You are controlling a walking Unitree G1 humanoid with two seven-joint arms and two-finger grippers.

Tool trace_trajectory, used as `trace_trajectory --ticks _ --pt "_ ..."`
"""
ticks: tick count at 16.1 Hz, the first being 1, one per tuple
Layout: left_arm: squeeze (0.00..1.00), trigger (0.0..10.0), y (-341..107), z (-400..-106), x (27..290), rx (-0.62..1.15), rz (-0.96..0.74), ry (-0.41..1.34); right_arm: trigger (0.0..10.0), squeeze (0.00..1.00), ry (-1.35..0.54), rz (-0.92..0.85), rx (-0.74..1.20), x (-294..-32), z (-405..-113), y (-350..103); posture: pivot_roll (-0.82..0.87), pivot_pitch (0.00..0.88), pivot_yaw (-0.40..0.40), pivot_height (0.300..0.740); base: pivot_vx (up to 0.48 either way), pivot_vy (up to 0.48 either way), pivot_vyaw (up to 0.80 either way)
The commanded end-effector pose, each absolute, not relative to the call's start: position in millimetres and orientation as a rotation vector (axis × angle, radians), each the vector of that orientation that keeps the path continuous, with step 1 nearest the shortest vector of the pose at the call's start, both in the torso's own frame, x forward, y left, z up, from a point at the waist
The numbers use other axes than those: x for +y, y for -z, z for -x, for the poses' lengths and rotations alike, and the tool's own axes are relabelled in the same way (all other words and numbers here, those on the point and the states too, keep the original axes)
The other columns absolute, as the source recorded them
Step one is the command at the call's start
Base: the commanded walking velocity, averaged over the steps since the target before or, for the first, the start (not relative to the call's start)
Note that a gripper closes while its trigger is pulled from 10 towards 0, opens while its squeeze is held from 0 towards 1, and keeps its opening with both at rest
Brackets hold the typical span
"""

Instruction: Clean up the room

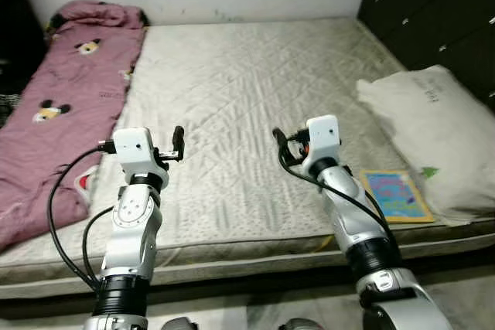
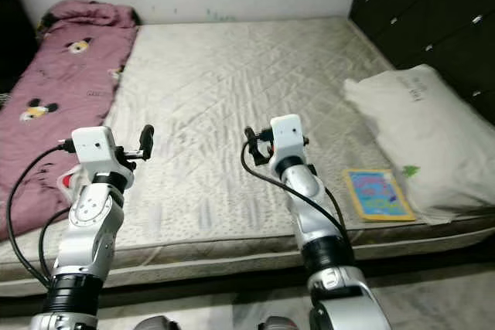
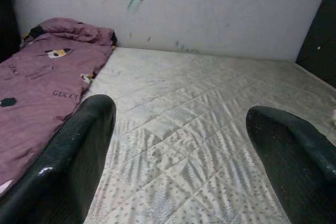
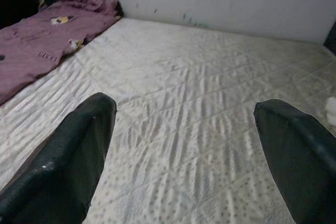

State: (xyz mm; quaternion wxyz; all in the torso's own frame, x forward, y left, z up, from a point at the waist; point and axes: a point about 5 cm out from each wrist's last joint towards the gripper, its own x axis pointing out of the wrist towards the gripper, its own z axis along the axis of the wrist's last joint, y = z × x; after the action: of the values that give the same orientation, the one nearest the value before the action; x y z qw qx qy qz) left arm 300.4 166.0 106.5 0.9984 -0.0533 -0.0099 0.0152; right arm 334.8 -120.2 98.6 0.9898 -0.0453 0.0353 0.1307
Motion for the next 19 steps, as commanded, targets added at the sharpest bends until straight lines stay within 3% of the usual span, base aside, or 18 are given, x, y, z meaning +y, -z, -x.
trace_trajectory --ticks 1,8,19 --pt "0.0 10.0 -104 -300 168 -0.004 0.106 -0.018 10.0 0.0 -0.272 0.098 0.045 -118 -335 -105 -0.1 0.0 0.037 0.74 0.0 0.48 0.0" --pt "0.0 10.0 -110 -298 166 -0.032 0.105 -0.007 10.0 0.0 -0.118 -0.081 0.037 -126 -335 -107 -0.1 0.0 0.018 0.74 0.0 0.48 0.0" --pt "0.0 10.0 -113 -300 166 -0.044 0.107 -0.025 10.0 0.0 -0.242 -0.038 0.045 -113 -338 -109 -0.08 0.0 -0.006 0.74 0.0 0.48 -0.04"
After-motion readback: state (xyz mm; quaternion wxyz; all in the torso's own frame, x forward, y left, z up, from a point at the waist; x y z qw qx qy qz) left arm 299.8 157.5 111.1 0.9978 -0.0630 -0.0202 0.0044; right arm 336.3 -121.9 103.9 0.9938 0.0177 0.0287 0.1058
